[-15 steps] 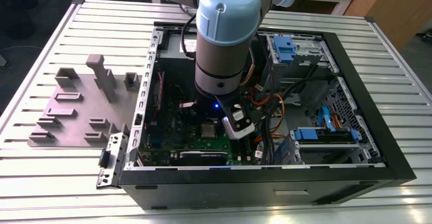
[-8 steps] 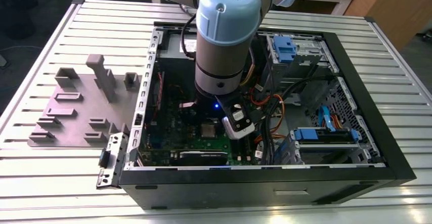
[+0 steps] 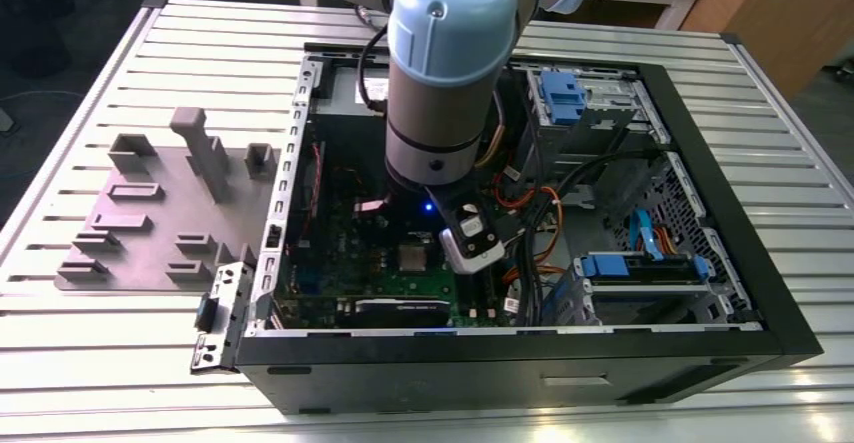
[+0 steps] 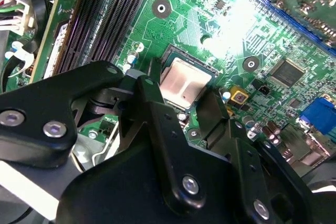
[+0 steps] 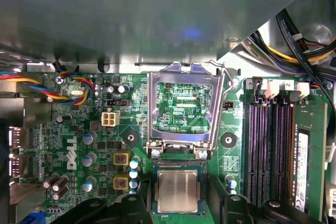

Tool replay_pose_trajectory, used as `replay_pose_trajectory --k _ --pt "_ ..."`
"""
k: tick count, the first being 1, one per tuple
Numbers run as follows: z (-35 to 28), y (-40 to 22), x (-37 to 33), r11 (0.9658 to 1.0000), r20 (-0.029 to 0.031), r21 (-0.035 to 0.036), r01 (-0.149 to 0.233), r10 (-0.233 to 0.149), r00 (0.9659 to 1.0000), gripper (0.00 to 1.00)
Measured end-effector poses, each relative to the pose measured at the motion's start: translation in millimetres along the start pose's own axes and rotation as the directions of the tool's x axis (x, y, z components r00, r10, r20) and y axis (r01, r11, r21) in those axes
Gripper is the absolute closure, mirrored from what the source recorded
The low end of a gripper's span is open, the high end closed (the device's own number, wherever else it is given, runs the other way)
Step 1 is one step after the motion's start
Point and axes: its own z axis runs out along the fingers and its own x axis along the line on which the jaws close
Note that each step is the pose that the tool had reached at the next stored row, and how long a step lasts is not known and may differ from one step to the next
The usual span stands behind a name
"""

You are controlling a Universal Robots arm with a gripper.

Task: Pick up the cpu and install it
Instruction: 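Place the cpu into insertion slot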

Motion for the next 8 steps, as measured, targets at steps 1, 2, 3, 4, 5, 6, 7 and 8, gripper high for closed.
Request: replay_pose_trajectory --k 1,2,3,4,5,6,7,8 --pt "-0.5 0.0 0.0 1.0000 0.0000 0.0000 0.000 0.000 1.0000 0.46" --pt "-0.5 0.0 0.0 1.0000 0.0000 0.0000 0.000 0.000 1.0000 0.46" --pt "-0.6 0.0 0.0 1.0000 0.0000 0.0000 0.000 0.000 1.0000 0.46" --pt "-1.1 0.0 0.0 1.0000 0.0000 0.0000 0.000 0.000 1.0000 0.46" --pt "-1.1 0.0 0.0 1.0000 0.0000 -0.0001 0.000 0.000 1.0000 0.46" --pt "-1.3 0.0 0.0 1.0000 -0.0001 0.0000 0.000 0.000 1.0000 0.46" --pt "-1.4 0.0 0.0 1.0000 0.0000 0.0000 0.000 0.000 1.0000 0.46" --pt "-1.4 0.0 0.0 1.0000 0.0000 0.0000 0.000 0.000 1.0000 0.46"
